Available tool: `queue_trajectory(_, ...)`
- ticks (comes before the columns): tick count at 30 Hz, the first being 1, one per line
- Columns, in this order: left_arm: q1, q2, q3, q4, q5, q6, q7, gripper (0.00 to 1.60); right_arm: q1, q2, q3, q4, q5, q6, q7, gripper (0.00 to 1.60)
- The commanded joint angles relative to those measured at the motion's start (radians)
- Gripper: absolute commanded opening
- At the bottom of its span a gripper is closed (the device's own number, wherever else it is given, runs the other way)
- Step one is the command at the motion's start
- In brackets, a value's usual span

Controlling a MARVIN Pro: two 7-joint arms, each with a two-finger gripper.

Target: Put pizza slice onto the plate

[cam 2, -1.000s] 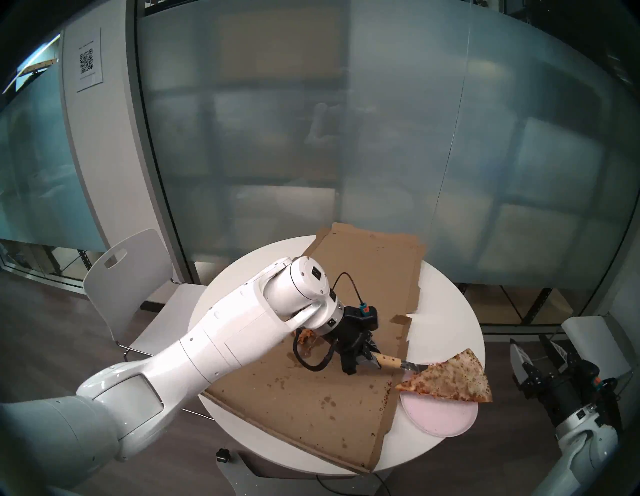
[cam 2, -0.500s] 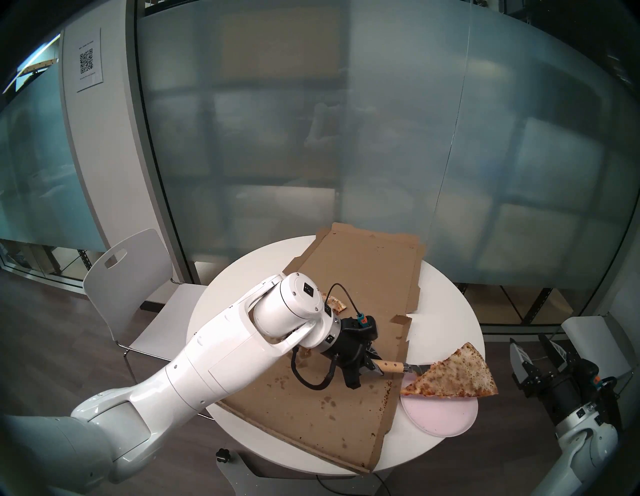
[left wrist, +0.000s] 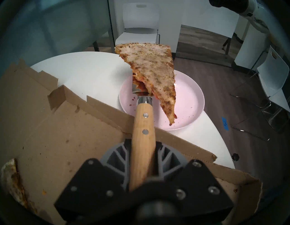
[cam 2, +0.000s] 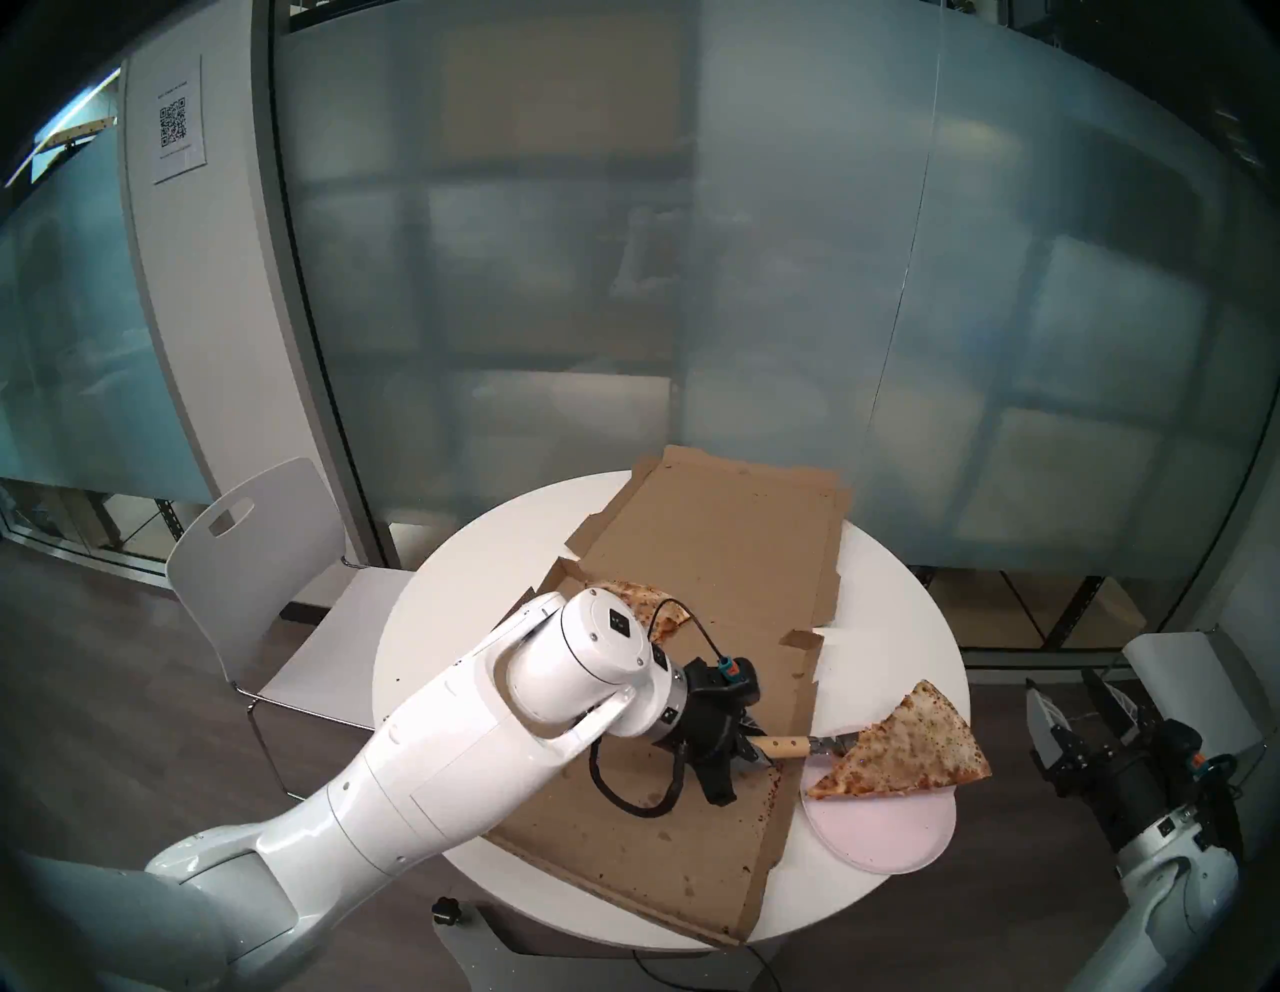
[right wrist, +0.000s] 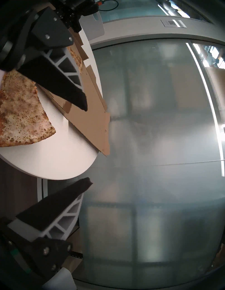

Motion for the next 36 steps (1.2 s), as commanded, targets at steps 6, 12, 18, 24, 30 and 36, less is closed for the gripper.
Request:
queue_trajectory(6, 0.034, 0.014, 0.017, -0.088, 0.031, -0.002, 0.048, 0.00, 0.015, 0.012, -0.011, -0.009, 0.000, 0.004, 0.007, 1.60)
queue_trajectory(12, 0.056, 0.017, 0.013, -0.089, 0.046, -0.015, 0.074, 0.00, 0.017, 0.009, -0.014, -0.010, -0.003, 0.004, 0.006, 1.60)
queue_trajectory(18, 0.052, 0.001, 0.014, -0.067, 0.057, -0.023, 0.082, 0.00, 0.018, 0.008, -0.014, -0.012, -0.008, 0.005, 0.003, 1.60)
queue_trajectory(24, 0.045, -0.004, 0.030, -0.057, 0.082, -0.025, 0.093, 0.00, 0.021, 0.009, -0.012, -0.008, -0.008, 0.004, -0.001, 1.60)
queue_trajectory(30, 0.039, 0.001, 0.049, -0.058, 0.106, -0.027, 0.100, 0.00, 0.024, 0.015, -0.014, -0.004, -0.008, 0.006, -0.004, 1.60)
queue_trajectory(36, 0.015, 0.020, 0.092, -0.068, 0.148, -0.031, 0.096, 0.00, 0.029, 0.020, -0.019, -0.002, -0.010, 0.008, -0.006, 1.60)
